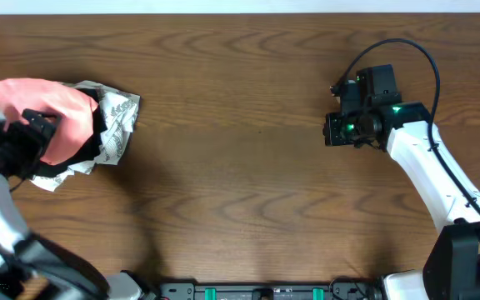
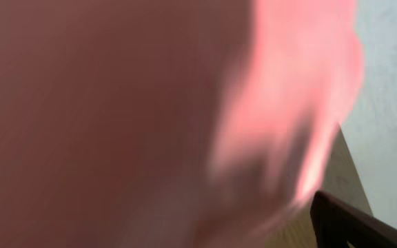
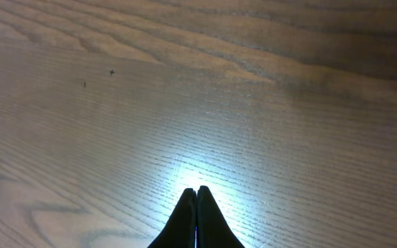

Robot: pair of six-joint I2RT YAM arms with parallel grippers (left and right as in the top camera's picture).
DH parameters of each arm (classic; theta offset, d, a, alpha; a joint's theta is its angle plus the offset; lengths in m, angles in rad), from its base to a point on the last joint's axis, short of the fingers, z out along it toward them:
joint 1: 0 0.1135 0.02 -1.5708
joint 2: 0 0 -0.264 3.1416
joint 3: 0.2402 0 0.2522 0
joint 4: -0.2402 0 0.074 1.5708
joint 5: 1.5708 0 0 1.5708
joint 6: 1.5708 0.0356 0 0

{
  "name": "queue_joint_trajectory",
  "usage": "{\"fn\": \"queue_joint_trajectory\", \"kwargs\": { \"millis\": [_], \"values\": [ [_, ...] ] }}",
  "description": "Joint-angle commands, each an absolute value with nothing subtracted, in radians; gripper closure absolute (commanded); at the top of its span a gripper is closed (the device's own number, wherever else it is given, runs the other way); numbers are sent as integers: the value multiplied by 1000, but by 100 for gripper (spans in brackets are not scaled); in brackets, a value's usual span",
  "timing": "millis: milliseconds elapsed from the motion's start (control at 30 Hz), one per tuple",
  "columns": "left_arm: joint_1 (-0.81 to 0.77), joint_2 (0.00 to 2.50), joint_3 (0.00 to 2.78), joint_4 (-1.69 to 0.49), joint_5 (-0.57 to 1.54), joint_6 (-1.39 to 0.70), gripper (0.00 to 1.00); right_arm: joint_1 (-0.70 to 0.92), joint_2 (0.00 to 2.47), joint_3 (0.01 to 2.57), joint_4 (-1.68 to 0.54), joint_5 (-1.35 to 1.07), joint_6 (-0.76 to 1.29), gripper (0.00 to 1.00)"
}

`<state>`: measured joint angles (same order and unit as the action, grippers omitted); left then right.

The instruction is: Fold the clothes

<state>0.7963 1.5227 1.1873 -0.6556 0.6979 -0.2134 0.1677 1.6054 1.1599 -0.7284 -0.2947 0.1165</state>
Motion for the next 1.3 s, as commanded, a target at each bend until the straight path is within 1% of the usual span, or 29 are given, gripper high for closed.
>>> {"fn": "queue_joint_trajectory", "kwargs": {
  "millis": [0, 200, 300, 467, 533, 600, 667, 733, 800, 867, 933, 1000, 1033, 1067, 1133, 1267],
  "values": [
    [815, 1353, 1196, -706, 609, -237, 2, 177, 1604, 1165, -722, -292, 96, 99],
    [816, 1098, 1196, -743, 609, -239, 2, 177, 1604, 1165, -707, -294, 91, 99],
    [799, 1021, 1196, -822, 619, -216, 2, 177, 1602, 1165, -702, -345, 4, 98],
    [733, 1001, 1200, -957, 763, 64, 2, 175, 1559, 1176, -667, -347, -71, 90],
    [701, 987, 1205, -1021, 788, 124, 2, 174, 1517, 1195, -645, -348, -76, 89],
    [662, 966, 1213, -1064, 794, 172, 2, 174, 1472, 1215, -622, -348, -76, 84],
    [605, 939, 1225, -1078, 793, 191, 2, 174, 1415, 1238, -603, -347, -76, 77],
    [541, 911, 1253, -1073, 792, 191, 2, 174, 1347, 1258, -587, -347, -76, 66],
    [477, 890, 1304, -1073, 757, 190, 2, 174, 1277, 1268, -568, -347, -76, 60],
    [420, 876, 1367, -1082, 688, 190, 2, 174, 1208, 1269, -549, -343, -76, 43],
    [365, 873, 1446, -1095, 594, 191, 2, 174, 1126, 1269, -542, -309, -67, 23],
    [326, 873, 1512, -1100, 529, 192, 2, 174, 1057, 1269, -545, -251, -24, 12],
    [312, 873, 1538, -1099, 517, 207, 2, 174, 1024, 1269, -550, -221, 3, 5],
    [300, 873, 1561, -1099, 506, 220, 2, 174, 989, 1268, -558, -187, 31, 1],
    [295, 873, 1582, -1099, 504, 232, 2, 174, 930, 1268, -580, -140, 56, 1],
    [295, 874, 1572, -1114, 504, 231, 2, 174, 857, 1268, -633, -135, 55, 1]
  ]
}}
